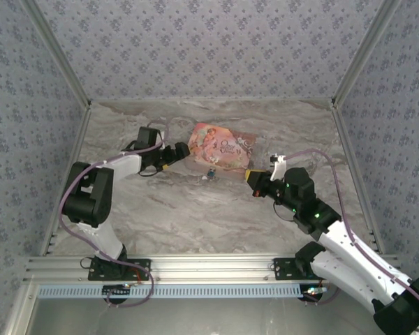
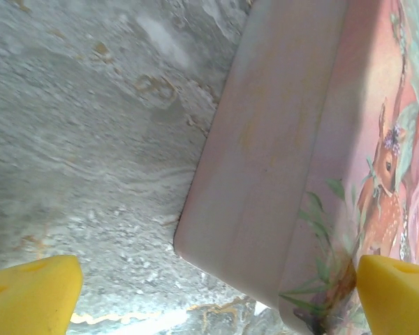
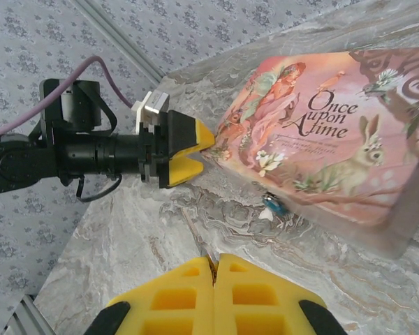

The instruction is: Unlock a padlock with a key

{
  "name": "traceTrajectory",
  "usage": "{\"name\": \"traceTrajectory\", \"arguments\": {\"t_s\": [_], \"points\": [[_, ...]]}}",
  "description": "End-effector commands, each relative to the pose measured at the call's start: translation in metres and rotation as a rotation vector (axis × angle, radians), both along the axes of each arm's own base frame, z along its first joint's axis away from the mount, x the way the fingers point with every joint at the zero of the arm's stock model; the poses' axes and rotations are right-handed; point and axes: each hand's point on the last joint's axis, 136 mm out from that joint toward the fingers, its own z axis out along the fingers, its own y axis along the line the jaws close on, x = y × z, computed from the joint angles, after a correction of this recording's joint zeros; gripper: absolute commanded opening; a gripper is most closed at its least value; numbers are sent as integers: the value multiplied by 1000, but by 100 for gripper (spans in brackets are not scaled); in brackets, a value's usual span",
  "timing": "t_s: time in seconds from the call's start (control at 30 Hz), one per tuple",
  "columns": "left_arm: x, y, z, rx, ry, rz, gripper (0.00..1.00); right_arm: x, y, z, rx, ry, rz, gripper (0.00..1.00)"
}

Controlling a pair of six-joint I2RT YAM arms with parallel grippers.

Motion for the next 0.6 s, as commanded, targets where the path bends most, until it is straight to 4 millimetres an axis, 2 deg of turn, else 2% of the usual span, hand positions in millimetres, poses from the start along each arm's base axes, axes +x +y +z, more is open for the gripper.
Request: {"name": "traceTrajectory", "arguments": {"t_s": [0.0, 0.13, 0.27, 0.4, 0.57], "points": [[-5, 11, -11, 76, 39, 4, 99, 1, 3, 20, 30, -38, 10, 0], [-6, 10, 13, 57, -54, -7, 99, 0, 4, 17, 28, -33, 17, 0], [-20, 9, 43, 21, -200, -38, 100, 0, 7, 13, 31, -27, 31, 0], [-50, -10, 75, 1, -368, -166, 99, 1, 17, 7, 46, -21, 71, 0], [-98, -44, 82, -20, -499, -377, 99, 3, 29, 3, 76, 2, 101, 0]]}}
